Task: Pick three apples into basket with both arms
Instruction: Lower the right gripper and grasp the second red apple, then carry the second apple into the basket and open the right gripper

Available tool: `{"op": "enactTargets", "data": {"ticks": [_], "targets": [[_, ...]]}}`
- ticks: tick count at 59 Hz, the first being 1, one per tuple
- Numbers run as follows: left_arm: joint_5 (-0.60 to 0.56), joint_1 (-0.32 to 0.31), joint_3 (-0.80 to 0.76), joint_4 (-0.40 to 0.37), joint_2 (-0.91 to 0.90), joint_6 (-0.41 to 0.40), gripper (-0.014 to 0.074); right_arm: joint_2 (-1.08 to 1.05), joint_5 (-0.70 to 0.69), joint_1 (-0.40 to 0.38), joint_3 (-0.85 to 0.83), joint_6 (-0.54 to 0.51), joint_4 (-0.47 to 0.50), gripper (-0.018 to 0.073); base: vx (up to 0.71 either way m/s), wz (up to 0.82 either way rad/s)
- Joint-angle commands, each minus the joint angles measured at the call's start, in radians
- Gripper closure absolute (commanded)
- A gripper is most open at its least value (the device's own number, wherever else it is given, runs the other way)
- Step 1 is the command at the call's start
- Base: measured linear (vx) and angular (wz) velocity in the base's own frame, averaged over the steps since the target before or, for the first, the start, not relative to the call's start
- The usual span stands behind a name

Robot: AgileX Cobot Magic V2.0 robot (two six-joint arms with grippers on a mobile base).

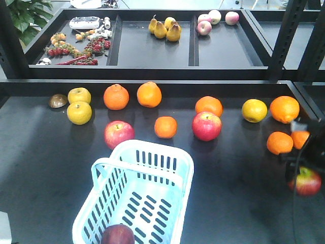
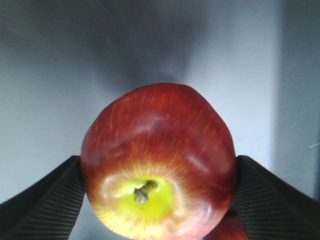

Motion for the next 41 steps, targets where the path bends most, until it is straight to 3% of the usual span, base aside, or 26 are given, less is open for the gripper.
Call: {"op": "enactTargets", "data": {"ticks": [1,10,20,31,41], "targets": [[0.001,0.000,-0.024,0.018,0.002,-0.002,0.0603,-0.141,0.022,-0.006,-0.025,-0.060,0.076,0.0566,0.00,0.00],[0.001,0.000,-0.024,0.018,0.002,-0.002,0.0603,-0.295,0.058,0.057,-0.025,-0.177,0.204,0.0564,0.00,0.00],[0.001,0.000,-0.024,0.018,0.002,-0.002,0.0603,-0.482,0.089,0.181,-0.006,-0.208,0.287,0.0564,0.00,0.00],[0.001,0.000,-0.024,0.018,0.002,-0.002,0.0603,-0.657,0.065,0.363,0.079,-0.285,0.443,0.0564,0.00,0.00],[0.001,0.000,-0.024,0.018,0.002,-0.002,0.0603,-0.764,-0.066,0.546,0.140,-0.316,0.582,0.0564,0.00,0.00]]}}
